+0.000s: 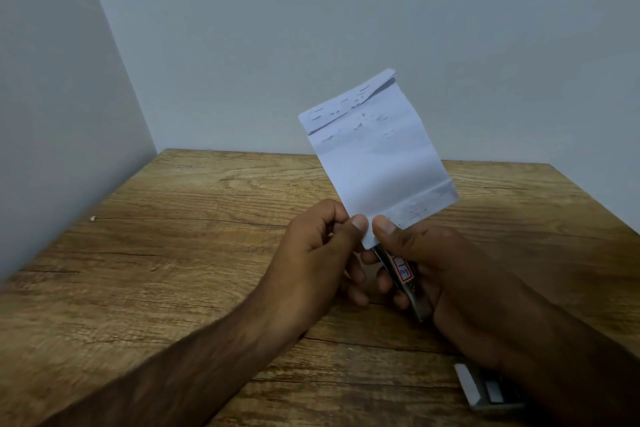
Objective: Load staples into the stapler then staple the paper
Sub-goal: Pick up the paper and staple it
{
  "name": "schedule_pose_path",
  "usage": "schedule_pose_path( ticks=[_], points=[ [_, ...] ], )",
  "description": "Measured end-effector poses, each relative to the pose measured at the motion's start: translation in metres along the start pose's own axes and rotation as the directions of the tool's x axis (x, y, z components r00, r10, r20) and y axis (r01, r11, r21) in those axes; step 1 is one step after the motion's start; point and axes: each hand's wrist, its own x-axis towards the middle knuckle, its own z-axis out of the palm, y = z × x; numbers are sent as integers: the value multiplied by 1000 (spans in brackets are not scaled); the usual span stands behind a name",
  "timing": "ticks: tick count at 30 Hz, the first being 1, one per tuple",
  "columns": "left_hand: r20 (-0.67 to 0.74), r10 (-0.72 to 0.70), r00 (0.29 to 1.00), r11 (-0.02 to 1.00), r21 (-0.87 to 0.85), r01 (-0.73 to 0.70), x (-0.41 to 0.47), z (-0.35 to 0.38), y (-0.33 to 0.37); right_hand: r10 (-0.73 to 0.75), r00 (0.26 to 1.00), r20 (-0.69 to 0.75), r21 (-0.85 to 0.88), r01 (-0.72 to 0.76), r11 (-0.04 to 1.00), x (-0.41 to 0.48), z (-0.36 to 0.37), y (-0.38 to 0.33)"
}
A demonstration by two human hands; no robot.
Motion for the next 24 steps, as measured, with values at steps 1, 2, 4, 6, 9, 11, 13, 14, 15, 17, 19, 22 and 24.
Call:
schedule_pose_path(
  ticks=[1, 2, 4, 6, 9, 11, 13, 14, 15, 17, 19, 22, 24],
  points=[
    [7, -5, 1000, 1000, -2, 5, 0, 0, 0, 7, 1000, -4, 2, -7, 1000, -1, 0, 0],
    [10, -11, 1000, 1000, -5, 12, 0, 0, 1, 14, 1000, -3, 5, -14, 1000, -1, -1, -1],
    [4, -29, 1000, 999, -18, 29, -1, 2, 2, 16, 1000, 12, 5, -17, 1000, -2, -1, -1],
    [-17, -38, 999, 998, -43, 37, -2, 4, 4, 11, 1000, 18, -17, -10, 1000, -2, 0, -2],
    [-84, 22, 996, 999, -40, -25, -2, 0, 10, 20, 998, -56, -32, -22, 999, -1, -2, -3],
    [-76, 39, 996, 998, -40, -42, -3, -2, 13, 22, 997, -78, -13, -23, 1000, -1, -6, -6],
    [-32, 7, 999, 999, -54, -8, -5, -1, 13, 9, 999, -37, 12, -8, 1000, -2, -8, -7],
    [-12, -13, 1000, 998, -66, 12, -6, 0, 13, -7, 1000, -9, 20, 8, 1000, -3, -8, -7],
    [6, -29, 1000, 996, -82, 29, -6, 1, 11, -25, 1000, 8, 24, 25, 999, -3, -7, -7],
    [35, -49, 998, 992, -112, 52, -5, 1, 10, -45, 999, 5, 25, 45, 999, -2, -6, -5],
    [74, -66, 995, 987, -143, 76, -5, 0, 8, -44, 999, -18, 17, 44, 999, -1, -6, -3],
    [118, -90, 989, 980, -169, 109, -4, -1, 6, -38, 999, -9, -3, 38, 999, -1, -6, -3],
    [128, -82, 988, 980, -167, 103, -2, -2, 4, -41, 999, 2, -15, 41, 999, -2, -7, -2]
  ],
)
